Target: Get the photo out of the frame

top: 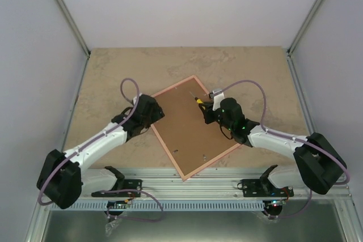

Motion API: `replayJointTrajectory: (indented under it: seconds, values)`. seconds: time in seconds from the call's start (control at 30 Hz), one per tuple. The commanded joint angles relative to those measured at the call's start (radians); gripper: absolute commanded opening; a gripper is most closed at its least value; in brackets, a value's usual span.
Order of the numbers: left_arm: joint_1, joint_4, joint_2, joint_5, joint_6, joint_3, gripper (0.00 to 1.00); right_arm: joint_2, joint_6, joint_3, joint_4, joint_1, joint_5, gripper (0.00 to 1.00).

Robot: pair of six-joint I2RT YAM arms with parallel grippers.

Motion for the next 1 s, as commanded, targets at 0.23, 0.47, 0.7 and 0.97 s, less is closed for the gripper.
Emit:
replayJointTrajectory:
  seconds: [0.23,0.47,0.7,0.97]
  values:
    - [0.167,-0.215,0.401,0.073,0.617,0.468,0.8,-0.061,-0.047,-0.044,0.036,-0.015,0.03,0.01]
    - [0.193,-0.217,0.673,0.192,0.782,0.711,0.82,-0.07,-0.054,-0.059,0.055,-0.015,0.036,0.01]
    - [0.229,-0.286,0.859,0.259,0.911,0.889,0.82,-0.071,-0.057,-0.064,0.063,-0.015,0.037,0.0]
    - [0.251,-0.344,0.963,0.306,1.005,0.978,0.79,-0.074,-0.057,-0.065,0.063,-0.015,0.031,0.0]
